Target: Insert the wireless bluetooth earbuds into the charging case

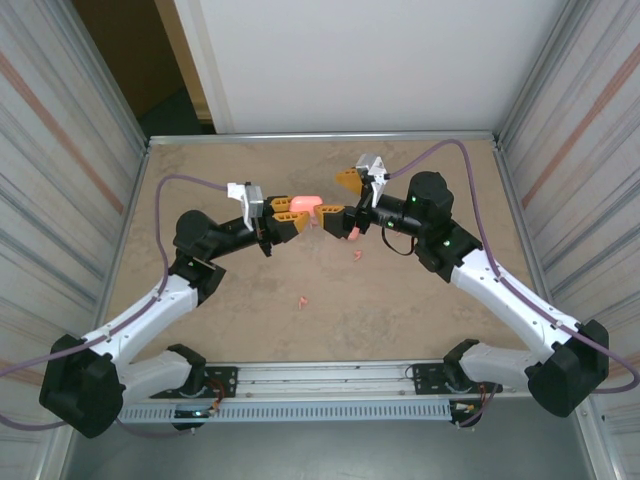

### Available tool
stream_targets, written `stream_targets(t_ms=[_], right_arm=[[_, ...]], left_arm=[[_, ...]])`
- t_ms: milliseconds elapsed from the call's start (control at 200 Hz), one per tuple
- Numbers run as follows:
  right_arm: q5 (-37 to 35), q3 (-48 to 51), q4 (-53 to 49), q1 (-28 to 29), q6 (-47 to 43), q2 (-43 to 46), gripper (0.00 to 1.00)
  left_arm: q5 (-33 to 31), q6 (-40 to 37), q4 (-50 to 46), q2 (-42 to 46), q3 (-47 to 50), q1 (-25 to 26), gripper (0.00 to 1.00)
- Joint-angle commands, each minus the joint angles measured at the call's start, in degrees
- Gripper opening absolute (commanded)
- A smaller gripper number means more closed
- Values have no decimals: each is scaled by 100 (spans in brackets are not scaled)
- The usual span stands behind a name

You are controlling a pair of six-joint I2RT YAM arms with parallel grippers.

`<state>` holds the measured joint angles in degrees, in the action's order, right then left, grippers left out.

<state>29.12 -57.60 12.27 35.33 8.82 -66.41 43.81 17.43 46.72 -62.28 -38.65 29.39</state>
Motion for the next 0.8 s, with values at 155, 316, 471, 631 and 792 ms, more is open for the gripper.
stream_targets(t_ms=[155,316,471,631,792], right_arm=[[-336,-269,-89,-62,142,-109,92],[-375,-312,-93,-90,146,-158,92],[-375,-346,-81,-131,164,-192,91],[-355,-388,-67,-157,185,-223,91],[-343,-419,-66,-184,182,-239,90]], left_arm=[[215,-114,250,178,24,62,0],[223,-112,232,191,62,71,0],[240,-141,208,198,55,76,0],[251,-161,140,188,53,77,0],[250,-178,99,186,60,82,0]])
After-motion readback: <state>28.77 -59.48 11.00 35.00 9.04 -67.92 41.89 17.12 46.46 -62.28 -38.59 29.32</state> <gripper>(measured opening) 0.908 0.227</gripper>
